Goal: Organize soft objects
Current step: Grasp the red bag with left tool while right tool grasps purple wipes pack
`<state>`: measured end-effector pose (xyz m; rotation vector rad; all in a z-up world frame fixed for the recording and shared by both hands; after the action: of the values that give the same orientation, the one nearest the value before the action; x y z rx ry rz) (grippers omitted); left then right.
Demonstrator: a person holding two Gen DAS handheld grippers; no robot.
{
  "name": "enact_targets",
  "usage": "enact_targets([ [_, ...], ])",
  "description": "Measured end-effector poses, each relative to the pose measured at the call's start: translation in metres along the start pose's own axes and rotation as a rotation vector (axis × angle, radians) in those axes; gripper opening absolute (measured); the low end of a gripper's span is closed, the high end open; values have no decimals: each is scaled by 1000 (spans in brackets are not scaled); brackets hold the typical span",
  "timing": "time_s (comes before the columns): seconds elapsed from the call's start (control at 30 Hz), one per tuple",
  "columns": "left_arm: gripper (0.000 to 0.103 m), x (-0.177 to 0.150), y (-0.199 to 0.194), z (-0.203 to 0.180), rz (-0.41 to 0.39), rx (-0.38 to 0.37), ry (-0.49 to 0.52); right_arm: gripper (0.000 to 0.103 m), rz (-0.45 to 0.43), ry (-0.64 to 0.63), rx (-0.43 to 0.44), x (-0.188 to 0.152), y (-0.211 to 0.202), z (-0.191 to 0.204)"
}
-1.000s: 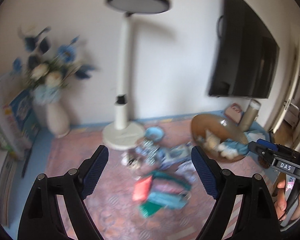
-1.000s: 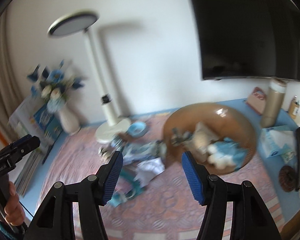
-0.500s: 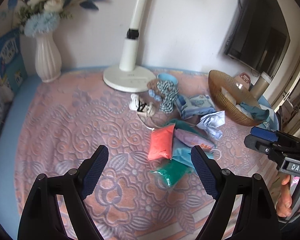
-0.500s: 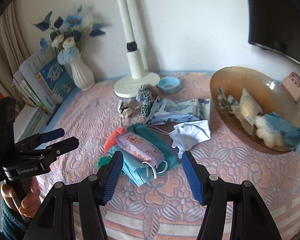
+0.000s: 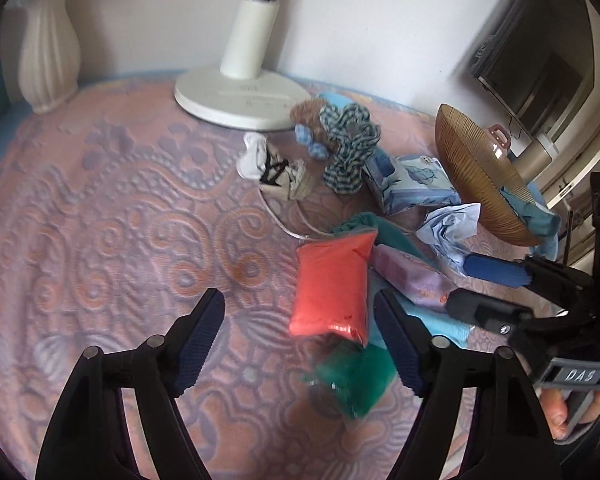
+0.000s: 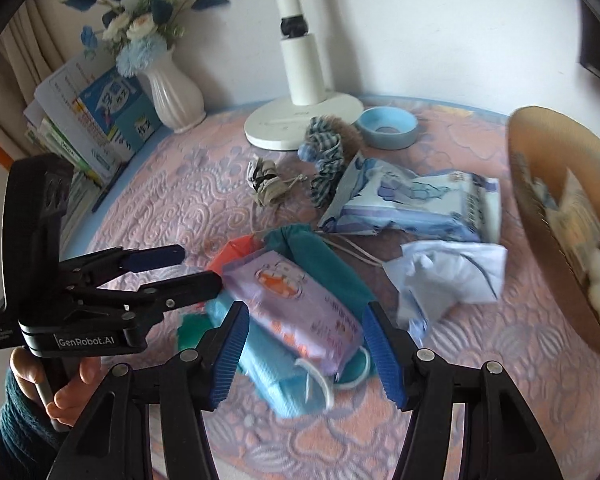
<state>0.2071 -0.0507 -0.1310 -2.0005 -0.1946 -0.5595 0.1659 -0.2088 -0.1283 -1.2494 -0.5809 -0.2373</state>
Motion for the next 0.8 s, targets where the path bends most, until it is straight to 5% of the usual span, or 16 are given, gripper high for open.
enact_targets([
  [0.27, 69, 3, 19, -3, 17, -25, 5, 57, 49, -26, 83, 3, 33, -1],
  [0.37, 39, 1, 21, -8, 1, -15, 31, 51, 24, -32, 89, 4, 30, 2],
  [0.4, 37, 1, 24, -10, 9, -33, 33, 46, 16, -37, 87, 4, 28, 3],
  [0.43, 36, -1, 25, -13, 23, -66, 32, 45, 9, -40, 87, 4, 27, 5],
  [0.57, 35, -2, 22, -19, -16, -10, 67, 43, -54, -13, 84, 6, 7, 2],
  [0.8, 35, 6, -34, -11, -135, 3, 62, 43, -200, 64, 89, 10, -58, -11],
])
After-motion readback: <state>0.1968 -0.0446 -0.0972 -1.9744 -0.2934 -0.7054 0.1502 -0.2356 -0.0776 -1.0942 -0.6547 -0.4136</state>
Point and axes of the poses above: each gripper's, at about its wrist camera, not at the fingertips, and y roughly the way its jaws point, z to its left, x to its top, the point moved 4 cm from there along y, roughly the way its jaws point, and after that the axes turned 6 degrees about -y, right-handed, at the moved point
